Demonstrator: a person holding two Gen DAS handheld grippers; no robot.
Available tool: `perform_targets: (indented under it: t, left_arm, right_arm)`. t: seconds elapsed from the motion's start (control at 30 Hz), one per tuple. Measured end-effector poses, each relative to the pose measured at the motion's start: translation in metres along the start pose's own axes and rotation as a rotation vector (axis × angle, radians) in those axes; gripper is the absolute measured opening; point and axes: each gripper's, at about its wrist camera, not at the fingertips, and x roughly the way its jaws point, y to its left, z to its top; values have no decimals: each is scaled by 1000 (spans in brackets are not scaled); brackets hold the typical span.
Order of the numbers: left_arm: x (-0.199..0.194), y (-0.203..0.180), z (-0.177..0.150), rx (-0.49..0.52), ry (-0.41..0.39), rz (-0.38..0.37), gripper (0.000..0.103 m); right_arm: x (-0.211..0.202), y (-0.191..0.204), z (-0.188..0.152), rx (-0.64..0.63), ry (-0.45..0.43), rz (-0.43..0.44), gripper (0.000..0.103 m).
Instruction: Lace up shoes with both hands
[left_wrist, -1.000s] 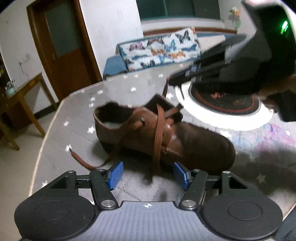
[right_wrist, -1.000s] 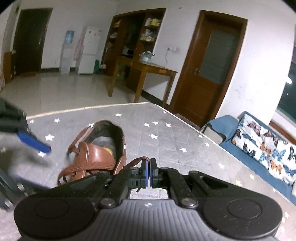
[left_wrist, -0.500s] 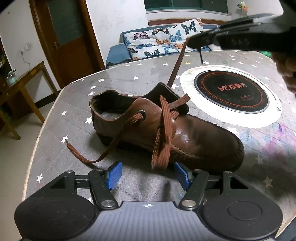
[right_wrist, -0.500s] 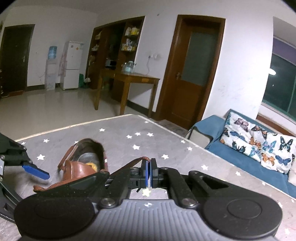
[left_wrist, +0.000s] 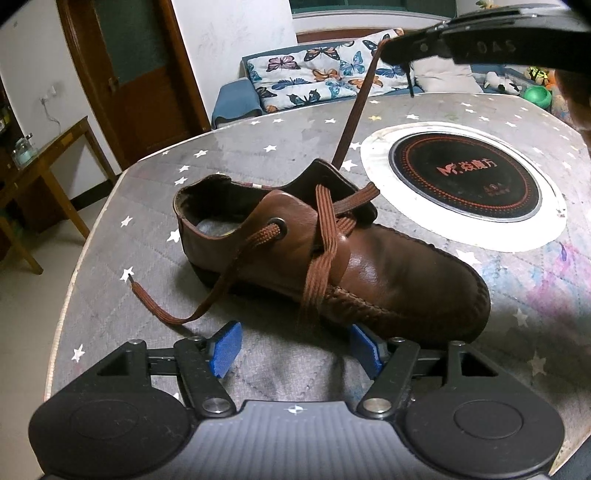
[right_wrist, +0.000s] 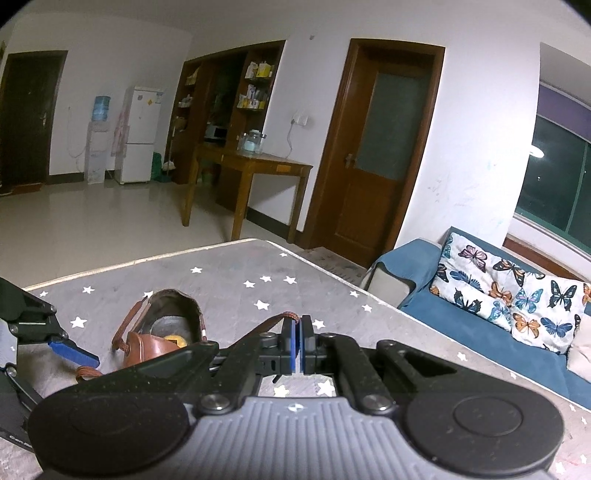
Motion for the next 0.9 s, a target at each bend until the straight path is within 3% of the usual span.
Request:
perform_targets:
  t: [0.57,0.9]
  left_arm:
    - [11,-2,1,18,80,27,71]
    - [17,-6,1,55,129,64,79]
  right_arm:
    - [-4,-6,10,14,-37,-38,1]
    - [-7,-11,14,24,-66,-63,1]
